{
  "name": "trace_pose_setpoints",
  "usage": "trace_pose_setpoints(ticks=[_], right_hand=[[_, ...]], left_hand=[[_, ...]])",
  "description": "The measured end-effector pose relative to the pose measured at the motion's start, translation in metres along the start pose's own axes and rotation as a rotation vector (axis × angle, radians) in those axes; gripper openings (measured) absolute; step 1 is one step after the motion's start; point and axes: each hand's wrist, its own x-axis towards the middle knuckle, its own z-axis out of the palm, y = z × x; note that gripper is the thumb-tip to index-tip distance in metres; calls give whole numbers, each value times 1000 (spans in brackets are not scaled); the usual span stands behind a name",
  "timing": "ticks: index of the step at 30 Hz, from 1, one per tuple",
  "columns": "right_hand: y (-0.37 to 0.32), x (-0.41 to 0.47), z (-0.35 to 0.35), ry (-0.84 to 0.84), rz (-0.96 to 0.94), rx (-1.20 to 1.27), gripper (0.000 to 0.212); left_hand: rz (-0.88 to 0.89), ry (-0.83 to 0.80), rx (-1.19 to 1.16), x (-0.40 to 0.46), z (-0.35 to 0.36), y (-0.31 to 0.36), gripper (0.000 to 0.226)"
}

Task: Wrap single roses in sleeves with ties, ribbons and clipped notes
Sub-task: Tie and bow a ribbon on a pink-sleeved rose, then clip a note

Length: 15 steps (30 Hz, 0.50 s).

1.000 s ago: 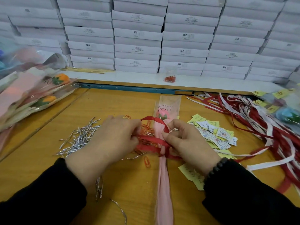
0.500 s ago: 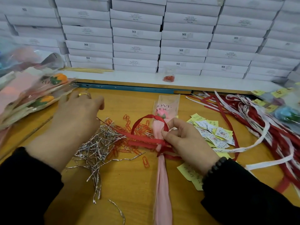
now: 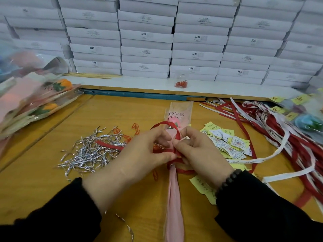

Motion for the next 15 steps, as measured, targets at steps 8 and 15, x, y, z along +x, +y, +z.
trace_pose_setpoints(ticks=[8,15], right_hand=[[-1,0,2,4,-43,-22,14],[3,2,0,31,-51,-72,14]], left_hand=[[0,104,-39,0,12,-6,9],[17,116,-146,2,8,-5,14]])
